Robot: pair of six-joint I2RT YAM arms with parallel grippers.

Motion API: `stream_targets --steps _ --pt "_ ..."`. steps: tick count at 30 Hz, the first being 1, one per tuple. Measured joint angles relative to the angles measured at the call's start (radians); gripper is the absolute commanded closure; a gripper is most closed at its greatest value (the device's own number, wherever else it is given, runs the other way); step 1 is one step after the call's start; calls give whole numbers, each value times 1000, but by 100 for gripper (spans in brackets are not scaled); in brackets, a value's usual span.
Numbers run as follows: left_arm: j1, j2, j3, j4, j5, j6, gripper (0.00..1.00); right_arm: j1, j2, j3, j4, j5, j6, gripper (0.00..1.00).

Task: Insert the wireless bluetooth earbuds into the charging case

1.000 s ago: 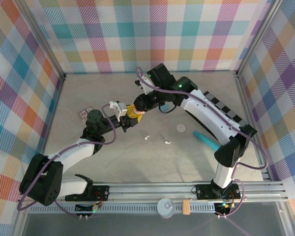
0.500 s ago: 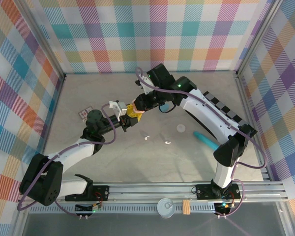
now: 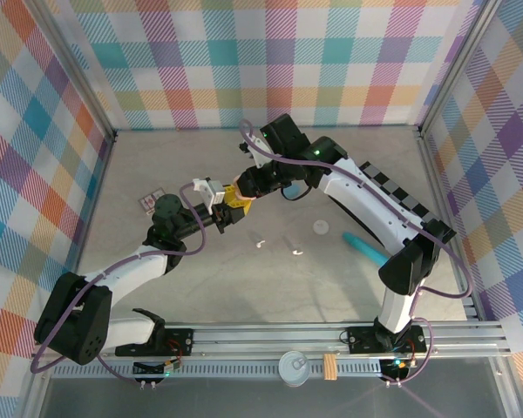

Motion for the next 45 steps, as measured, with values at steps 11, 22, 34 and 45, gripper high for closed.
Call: stream_targets --steps 11,22,34,45 --pt "2 -4 0 -27 -2 0 76 0 1 -33 26 13 6 72" --pt "2 -24 0 -47 -4 0 76 7 -45 -77 54 24 4 58" --pt "10 -38 0 16 3 -16 76 3 -185 -114 51 90 4 45" --pt "14 -47 0 49 43 -34 75 -63 -42 77 26 122 5 37"
